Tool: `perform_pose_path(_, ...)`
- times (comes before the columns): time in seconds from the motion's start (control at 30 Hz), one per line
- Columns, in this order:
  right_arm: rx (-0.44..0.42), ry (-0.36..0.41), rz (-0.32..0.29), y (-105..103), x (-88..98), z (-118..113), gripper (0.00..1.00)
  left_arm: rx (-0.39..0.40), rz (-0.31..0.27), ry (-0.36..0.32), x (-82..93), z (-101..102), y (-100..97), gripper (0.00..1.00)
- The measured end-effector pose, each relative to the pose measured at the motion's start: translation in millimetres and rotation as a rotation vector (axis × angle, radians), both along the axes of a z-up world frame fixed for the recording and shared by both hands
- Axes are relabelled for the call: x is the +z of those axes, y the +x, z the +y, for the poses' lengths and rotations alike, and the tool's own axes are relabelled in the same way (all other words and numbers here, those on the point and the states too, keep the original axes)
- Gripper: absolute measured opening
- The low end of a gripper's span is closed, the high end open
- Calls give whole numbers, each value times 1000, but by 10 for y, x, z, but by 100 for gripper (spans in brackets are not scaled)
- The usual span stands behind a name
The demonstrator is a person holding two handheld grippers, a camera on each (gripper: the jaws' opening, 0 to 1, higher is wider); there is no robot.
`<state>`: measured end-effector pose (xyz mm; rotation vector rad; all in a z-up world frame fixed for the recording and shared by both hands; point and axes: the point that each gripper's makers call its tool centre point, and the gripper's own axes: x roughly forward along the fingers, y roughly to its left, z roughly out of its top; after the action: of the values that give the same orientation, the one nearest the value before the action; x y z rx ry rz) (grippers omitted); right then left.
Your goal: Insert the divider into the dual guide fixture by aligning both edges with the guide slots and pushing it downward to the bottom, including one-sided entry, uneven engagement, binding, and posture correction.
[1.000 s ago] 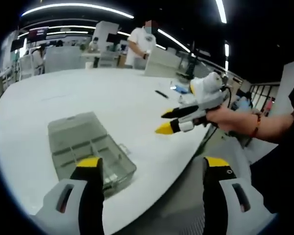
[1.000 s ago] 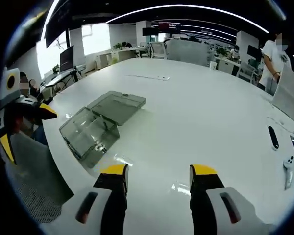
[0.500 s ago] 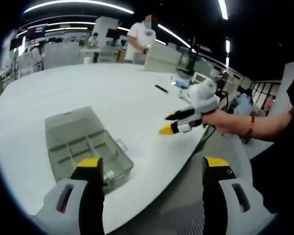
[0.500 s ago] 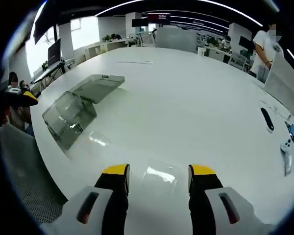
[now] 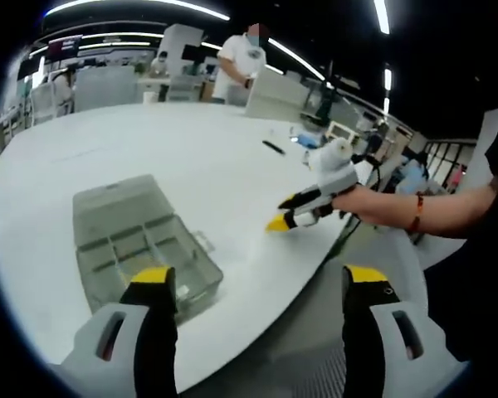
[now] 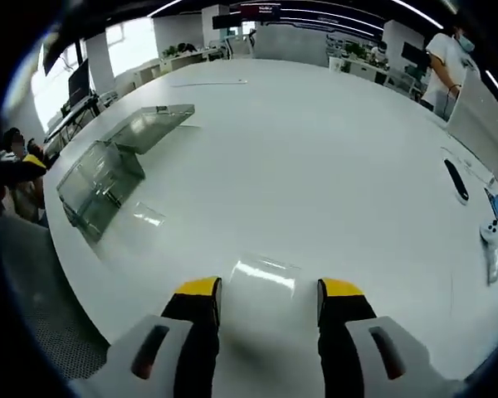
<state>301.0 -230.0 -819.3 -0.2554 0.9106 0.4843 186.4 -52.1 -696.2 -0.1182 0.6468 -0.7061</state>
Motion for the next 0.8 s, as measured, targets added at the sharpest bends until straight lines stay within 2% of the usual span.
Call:
perform_pose_path(0.27, -27, 0, -5, 18, -9, 11, 40, -1, -1, 0, -9, 10, -20, 80)
perform_pose_path(0.33, -31, -3, -5, 7, -6, 11, 36, 9, -1, -1, -8, 24, -14, 80)
perform_pose_path(0.37, -29, -7, 6, -15, -9, 8, 30, 12, -1, -3, -9, 27, -7, 80)
perform_pose_path(0.8, -10, -21, 29, -88, 3, 52, 27, -9, -2, -8, -6, -31, 24, 79)
